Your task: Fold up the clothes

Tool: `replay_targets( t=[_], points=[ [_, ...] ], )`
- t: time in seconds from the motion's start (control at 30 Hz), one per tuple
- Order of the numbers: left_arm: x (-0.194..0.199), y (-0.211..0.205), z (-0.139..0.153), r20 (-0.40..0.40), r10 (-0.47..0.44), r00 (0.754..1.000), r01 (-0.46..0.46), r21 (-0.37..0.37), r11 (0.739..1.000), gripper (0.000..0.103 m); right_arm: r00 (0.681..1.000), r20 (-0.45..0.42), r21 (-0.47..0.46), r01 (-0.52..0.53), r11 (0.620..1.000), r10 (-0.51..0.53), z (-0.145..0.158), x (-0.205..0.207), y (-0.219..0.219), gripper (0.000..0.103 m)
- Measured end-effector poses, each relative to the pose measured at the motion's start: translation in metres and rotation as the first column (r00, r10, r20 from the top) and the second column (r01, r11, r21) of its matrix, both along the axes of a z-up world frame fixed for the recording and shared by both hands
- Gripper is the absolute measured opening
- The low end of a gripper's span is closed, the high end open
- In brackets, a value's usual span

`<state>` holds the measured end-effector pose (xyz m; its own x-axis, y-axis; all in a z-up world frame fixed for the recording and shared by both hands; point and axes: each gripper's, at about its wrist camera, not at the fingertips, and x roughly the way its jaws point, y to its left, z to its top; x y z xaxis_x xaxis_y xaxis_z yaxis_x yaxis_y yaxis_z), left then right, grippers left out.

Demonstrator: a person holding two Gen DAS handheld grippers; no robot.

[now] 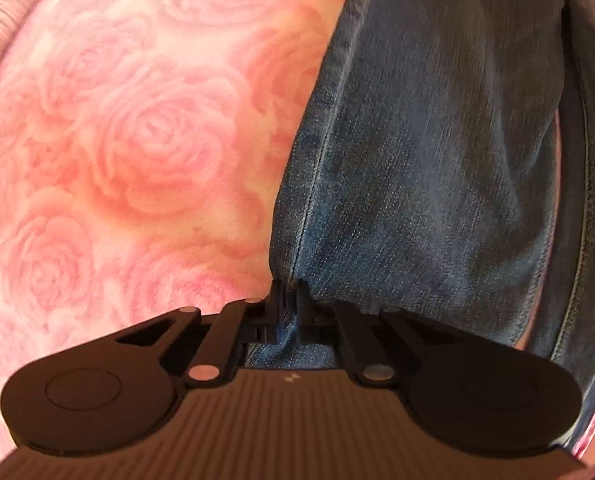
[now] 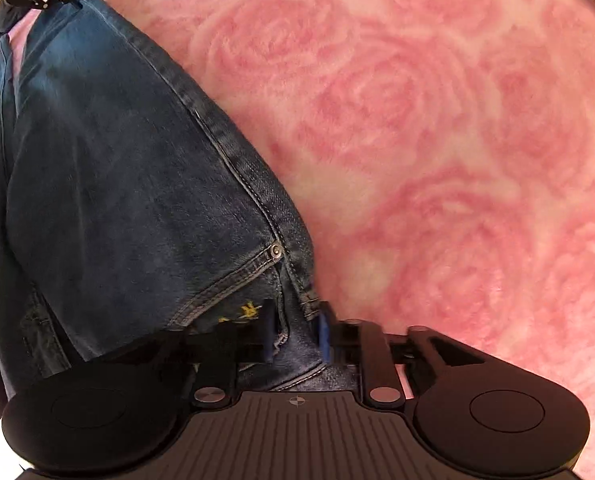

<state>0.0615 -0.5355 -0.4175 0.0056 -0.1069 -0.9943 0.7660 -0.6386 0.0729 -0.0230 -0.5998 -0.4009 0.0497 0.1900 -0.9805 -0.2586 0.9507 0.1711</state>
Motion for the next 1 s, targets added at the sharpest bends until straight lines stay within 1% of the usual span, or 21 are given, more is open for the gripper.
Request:
replay_targets(
  t=[0.07,0.13,0.2,0.3,0.4,0.47,0.5,0.57,0.6,0.63,0.67,0.7,0.73,0.83,0.93,0.97,1.0],
  points=[
    [0.004,0.001,0.016,-0.003,0.02,1.0,-0.02,-0.023,1.0,0.003,0.999,0.04,-0.022,-0.007,1.0,0.008,0.018,-0.004,0.001,0.017],
    [0.007,-0.003,0.034,-0.009,0.04,0.999,-0.04,-0.057,0.998,0.003,0.995,0.096,-0.066,-0.012,0.998,0.019,0.043,-0.008,-0.003,0.016],
    [0.011,-0.014,0.051,-0.016,0.065,0.998,-0.067,-0.105,0.992,0.003,0.989,0.148,-0.113,-0.007,0.994,0.023,0.067,-0.008,-0.011,0.016],
    [0.019,-0.042,0.065,0.001,0.085,0.996,-0.084,-0.18,0.98,0.003,0.977,0.211,-0.162,0.039,0.986,-0.004,0.09,0.001,-0.033,0.016],
    [0.025,-0.074,0.059,0.049,0.088,0.995,-0.075,-0.229,0.97,0.003,0.968,0.251,-0.222,0.068,0.973,-0.01,0.09,0.012,-0.048,0.016],
    [0.028,-0.092,0.044,0.08,0.094,0.992,-0.074,-0.221,0.972,0.004,0.964,0.266,-0.242,0.098,0.965,-0.031,0.083,0.021,-0.055,0.017],
    [0.03,-0.1,0.036,0.095,0.098,0.991,-0.076,-0.212,0.974,0.008,0.962,0.268,-0.236,0.112,0.965,-0.046,0.076,0.025,-0.059,0.018],
    [0.032,-0.111,0.024,0.139,0.129,0.982,-0.101,-0.196,0.975,0.008,0.959,0.275,-0.238,0.141,0.961,-0.072,0.064,0.029,-0.064,0.021],
    [0.033,-0.108,0.023,0.151,0.151,0.977,-0.121,-0.193,0.974,0.009,0.956,0.279,-0.246,0.156,0.957,-0.084,0.057,0.03,-0.065,0.023],
    [0.035,-0.102,0.025,0.146,0.173,0.974,-0.143,-0.193,0.971,0.009,0.954,0.285,-0.254,0.172,0.952,-0.096,0.051,0.031,-0.066,0.025],
    [0.037,-0.096,0.028,0.133,0.193,0.972,-0.166,-0.194,0.967,0.011,0.945,0.306,-0.266,0.198,0.943,-0.112,0.051,0.029,-0.059,0.026],
    [0.037,-0.087,0.032,0.123,0.211,0.97,-0.185,-0.196,0.963,0.015,0.936,0.328,-0.277,0.225,0.934,-0.128,0.05,0.028,-0.053,0.03],
    [0.036,-0.076,0.039,0.114,0.228,0.967,-0.202,-0.198,0.959,0.016,0.924,0.349,-0.274,0.263,0.925,-0.159,0.054,0.022,-0.049,0.032],
    [0.03,-0.045,0.054,0.088,0.288,0.953,-0.265,-0.211,0.941,0.016,0.877,0.411,-0.259,0.373,0.891,-0.248,0.066,0.005,-0.037,0.035],
    [0.03,-0.006,0.062,0.063,0.385,0.921,-0.365,-0.212,0.907,0.02,0.824,0.443,-0.212,0.479,0.852,-0.353,0.077,-0.019,-0.026,0.037],
    [0.032,0.009,0.062,0.065,0.414,0.908,-0.395,-0.202,0.896,0.022,0.814,0.452,-0.223,0.498,0.838,-0.364,0.08,-0.03,-0.02,0.037],
    [0.035,0.026,0.062,0.076,0.442,0.894,-0.423,-0.187,0.887,0.025,0.808,0.453,-0.214,0.509,0.834,-0.377,0.082,-0.039,-0.013,0.038]
  ],
)
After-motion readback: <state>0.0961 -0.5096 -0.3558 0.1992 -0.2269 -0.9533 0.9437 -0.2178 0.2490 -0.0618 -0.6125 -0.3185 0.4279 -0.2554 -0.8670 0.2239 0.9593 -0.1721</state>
